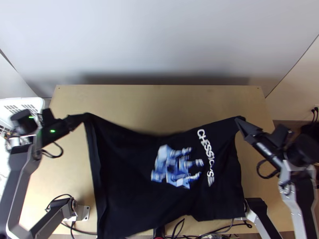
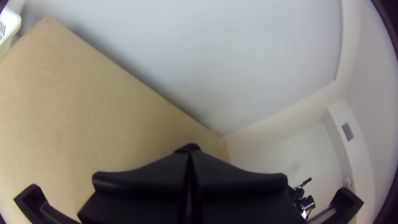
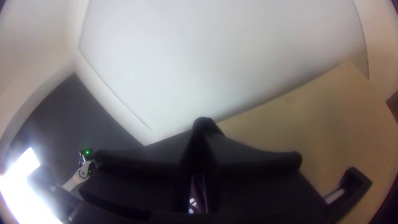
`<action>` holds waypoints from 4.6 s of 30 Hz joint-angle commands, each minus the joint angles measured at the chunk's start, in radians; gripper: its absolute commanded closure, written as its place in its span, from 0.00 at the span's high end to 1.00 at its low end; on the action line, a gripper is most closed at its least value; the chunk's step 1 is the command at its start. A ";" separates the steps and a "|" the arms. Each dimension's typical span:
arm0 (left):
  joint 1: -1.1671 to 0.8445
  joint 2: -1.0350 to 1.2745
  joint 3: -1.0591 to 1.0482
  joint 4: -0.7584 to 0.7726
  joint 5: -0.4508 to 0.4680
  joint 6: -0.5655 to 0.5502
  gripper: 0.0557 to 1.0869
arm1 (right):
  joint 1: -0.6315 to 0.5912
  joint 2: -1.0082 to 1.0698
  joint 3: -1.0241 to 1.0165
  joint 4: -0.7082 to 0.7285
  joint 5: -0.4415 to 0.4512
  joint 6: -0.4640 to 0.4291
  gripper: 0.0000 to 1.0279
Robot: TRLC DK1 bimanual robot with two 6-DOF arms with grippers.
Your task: Fold the t-shirt
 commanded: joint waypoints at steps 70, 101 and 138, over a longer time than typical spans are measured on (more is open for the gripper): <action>-0.094 0.151 0.169 -0.559 -0.504 0.371 0.95 | -0.140 0.493 0.040 -0.596 0.158 -0.009 0.95; -0.103 -0.036 0.089 -0.478 -0.511 0.290 0.95 | 0.004 0.553 -0.128 -0.378 0.134 0.029 0.90; -0.091 -0.097 0.065 -0.501 -0.514 0.297 0.95 | 0.041 0.283 -0.307 -0.508 0.148 -0.123 0.31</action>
